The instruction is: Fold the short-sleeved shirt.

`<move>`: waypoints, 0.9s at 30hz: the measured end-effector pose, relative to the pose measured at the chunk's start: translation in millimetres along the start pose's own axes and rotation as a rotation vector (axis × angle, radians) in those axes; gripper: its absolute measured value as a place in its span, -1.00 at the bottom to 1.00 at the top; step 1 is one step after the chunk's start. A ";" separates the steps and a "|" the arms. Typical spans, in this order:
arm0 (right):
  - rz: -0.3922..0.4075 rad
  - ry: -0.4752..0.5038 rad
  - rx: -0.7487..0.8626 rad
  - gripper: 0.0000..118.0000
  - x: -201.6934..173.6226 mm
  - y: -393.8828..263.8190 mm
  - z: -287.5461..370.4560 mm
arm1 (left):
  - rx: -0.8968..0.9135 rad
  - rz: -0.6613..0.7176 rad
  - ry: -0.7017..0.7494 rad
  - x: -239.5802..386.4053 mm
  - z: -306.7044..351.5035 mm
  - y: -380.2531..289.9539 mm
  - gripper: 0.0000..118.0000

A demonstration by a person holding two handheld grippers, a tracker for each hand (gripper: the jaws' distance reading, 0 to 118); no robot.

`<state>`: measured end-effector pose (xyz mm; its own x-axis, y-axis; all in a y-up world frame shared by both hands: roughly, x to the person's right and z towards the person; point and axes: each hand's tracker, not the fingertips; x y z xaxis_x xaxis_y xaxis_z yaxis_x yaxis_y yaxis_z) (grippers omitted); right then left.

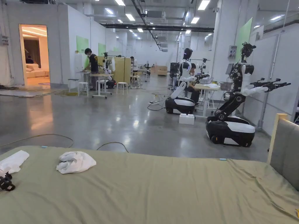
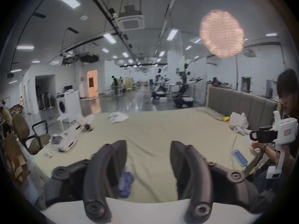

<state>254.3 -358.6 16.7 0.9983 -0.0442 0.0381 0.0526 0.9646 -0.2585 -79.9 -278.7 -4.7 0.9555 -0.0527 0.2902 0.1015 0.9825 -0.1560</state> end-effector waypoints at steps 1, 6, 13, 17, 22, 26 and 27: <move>-0.010 -0.005 0.031 -1.00 0.6 2.2 4.7 | 0.010 -0.006 -0.014 3.1 4.9 2.8 -0.75; 0.008 -0.033 0.158 -1.00 -10.6 16.5 30.7 | 0.098 -0.159 0.151 19.6 7.7 -8.3 -1.00; 0.048 -0.028 0.146 -1.00 -14.9 21.2 24.0 | 0.135 -0.056 0.118 9.6 15.5 8.0 -1.00; 0.052 -0.015 0.164 -1.00 -17.7 26.1 20.2 | 0.138 -0.017 0.131 7.4 13.5 16.8 -1.00; 0.052 0.012 0.166 -0.52 -13.8 39.9 18.4 | 0.162 0.009 0.105 3.1 18.1 22.2 -0.02; 0.086 -0.010 0.187 0.14 -13.6 46.2 25.1 | 0.188 0.019 0.121 0.7 26.9 29.0 0.85; 0.076 -0.013 0.191 0.16 -14.5 47.7 24.7 | 0.193 0.021 0.125 0.0 27.8 30.3 0.89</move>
<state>241.7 -305.6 27.7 0.9987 0.0328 0.0382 -0.0299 0.9968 -0.0737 -84.5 -244.0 16.9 0.9850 -0.0414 0.1676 0.0375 0.9989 0.0265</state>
